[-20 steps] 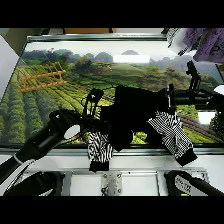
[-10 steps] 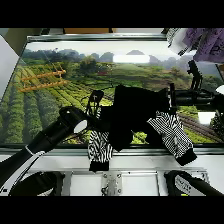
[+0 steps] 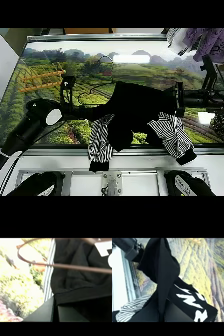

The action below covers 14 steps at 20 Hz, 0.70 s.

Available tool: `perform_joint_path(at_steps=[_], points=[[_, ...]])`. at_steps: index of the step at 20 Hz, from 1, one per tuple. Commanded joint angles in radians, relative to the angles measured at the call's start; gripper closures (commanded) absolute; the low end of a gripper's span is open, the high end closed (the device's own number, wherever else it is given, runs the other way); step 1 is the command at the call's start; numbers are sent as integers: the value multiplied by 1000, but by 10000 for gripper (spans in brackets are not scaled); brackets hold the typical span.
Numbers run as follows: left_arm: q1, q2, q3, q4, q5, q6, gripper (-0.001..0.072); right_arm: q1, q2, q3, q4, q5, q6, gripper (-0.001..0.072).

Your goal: Fold the clothes and pants, and hang the long-sleeved shirts on hangers.

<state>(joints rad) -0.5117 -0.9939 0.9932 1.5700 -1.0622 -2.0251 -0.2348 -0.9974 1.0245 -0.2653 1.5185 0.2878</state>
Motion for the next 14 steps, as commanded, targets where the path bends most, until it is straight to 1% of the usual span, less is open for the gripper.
perform_joint_path(at_steps=[1,4,7,11,14], points=[[51,3,1,-2,38,40,687,0,69,1,1,-20,70,703],[75,3,2,-4,76,40,688,0,106,1,6,-30,97,703],[87,3,2,-82,104,107,688,0,118,1,32,-37,107,703],[142,3,2,-186,120,158,688,0,121,1,97,-52,110,703],[172,3,2,-186,120,163,688,0,125,1,102,-40,130,703]])
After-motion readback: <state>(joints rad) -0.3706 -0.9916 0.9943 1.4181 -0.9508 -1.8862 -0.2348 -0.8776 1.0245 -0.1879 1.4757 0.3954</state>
